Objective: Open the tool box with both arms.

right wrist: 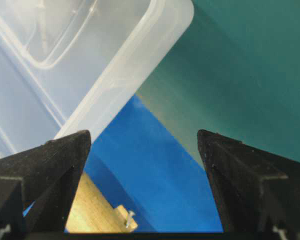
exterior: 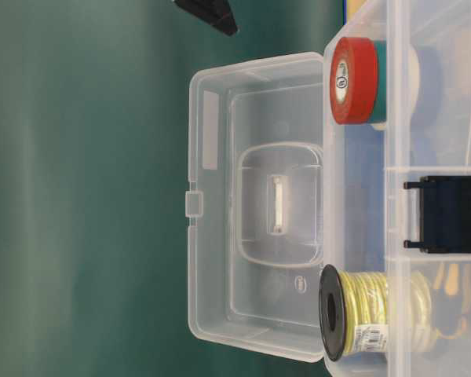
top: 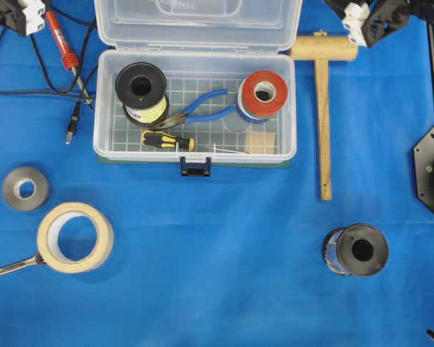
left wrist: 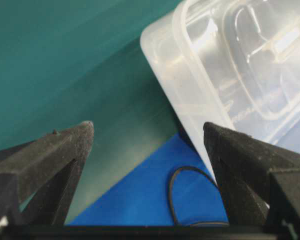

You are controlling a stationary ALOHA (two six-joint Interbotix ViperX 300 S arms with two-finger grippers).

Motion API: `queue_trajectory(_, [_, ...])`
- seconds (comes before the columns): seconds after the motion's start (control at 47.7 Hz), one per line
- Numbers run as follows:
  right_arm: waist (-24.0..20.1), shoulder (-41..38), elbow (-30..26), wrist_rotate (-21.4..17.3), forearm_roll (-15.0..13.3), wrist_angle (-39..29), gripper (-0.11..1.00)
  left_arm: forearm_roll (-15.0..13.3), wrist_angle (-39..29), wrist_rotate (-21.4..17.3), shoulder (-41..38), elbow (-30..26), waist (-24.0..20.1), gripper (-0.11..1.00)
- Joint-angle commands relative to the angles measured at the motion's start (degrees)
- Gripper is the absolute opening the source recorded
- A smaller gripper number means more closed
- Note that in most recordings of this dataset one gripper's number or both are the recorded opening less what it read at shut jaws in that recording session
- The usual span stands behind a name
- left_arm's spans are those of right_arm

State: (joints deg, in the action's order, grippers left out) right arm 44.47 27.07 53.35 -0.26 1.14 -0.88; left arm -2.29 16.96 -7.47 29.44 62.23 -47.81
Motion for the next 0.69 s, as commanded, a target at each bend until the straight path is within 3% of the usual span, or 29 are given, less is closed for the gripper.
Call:
queue_trajectory(0.0, [0.2,1.2,-0.3,-0.3,0.0,0.2,0.85,0.1,0.3,0.1,1.6,-0.1,-0.2,0.88])
queue_trajectory(0.272, [-2.1,1.3,-0.1,-0.6,0.4,-0.1,0.85,0.0,-2.1,1.1,2.0,0.3,1.4,0.88])
queue_trajectory(0.67, [-20.4,2.0,1.1,-0.6,0.4,-4.5,0.85,0.0,-9.1,1.1,9.6,3.9,17.4,0.88])
